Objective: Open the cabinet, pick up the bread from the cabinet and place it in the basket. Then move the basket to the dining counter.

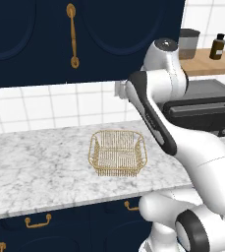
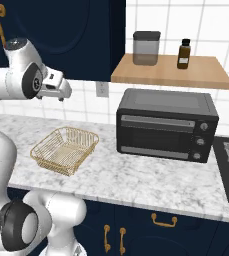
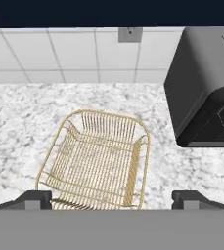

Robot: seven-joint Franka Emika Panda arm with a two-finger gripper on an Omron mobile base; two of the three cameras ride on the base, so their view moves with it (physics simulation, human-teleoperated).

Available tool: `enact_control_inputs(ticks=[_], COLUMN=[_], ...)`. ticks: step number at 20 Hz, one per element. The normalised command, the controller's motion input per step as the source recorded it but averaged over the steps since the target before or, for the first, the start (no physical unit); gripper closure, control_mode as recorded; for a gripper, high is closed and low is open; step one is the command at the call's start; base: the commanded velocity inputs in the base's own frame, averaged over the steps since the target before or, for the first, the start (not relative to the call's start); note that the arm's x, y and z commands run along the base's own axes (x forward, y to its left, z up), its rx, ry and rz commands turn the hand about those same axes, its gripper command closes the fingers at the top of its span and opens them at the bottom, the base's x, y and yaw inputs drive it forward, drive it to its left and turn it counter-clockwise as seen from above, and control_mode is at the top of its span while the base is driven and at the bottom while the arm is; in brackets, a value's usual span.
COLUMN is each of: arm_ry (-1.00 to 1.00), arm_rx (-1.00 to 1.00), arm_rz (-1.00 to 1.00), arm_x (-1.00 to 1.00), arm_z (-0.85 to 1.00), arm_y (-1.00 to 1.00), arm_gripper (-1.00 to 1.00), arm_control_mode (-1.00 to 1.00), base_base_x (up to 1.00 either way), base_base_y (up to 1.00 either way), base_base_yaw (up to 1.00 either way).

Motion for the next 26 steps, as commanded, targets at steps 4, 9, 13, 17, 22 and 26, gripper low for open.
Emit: enact_control_inputs(ticks=[4, 9, 13, 17, 22, 26], arm_ry=[-0.31, -0.26, -0.12, -0.08, -0.01, -0.03], arm_rx=[-0.01, -0.03, 0.00, -0.02, -0.09, -0.14], arm_rz=[0.00, 0.00, 0.00, 0.06, 0.01, 0.00], arm_x=[-0.02, 0.02, 0.00, 0.04, 0.42, 0.62], arm_z=[1.00, 0.99, 0.54, 0.21, 0.04, 0.00], arm_y=[0.89, 1.00, 0.67, 0.57, 0.40, 0.44], arm_gripper=[-1.00, -1.00, -1.00, -1.00, -1.00, -1.00], arm_control_mode=[-1.00, -1.00, -1.00, -1.00, -1.00, -1.00], base_base_x=[0.00, 0.00, 0.00, 0.00, 0.00, 0.00], base_base_y=[0.00, 0.00, 0.00, 0.00, 0.00, 0.00], base_base_yaw=[0.00, 0.00, 0.00, 0.00, 0.00, 0.00])
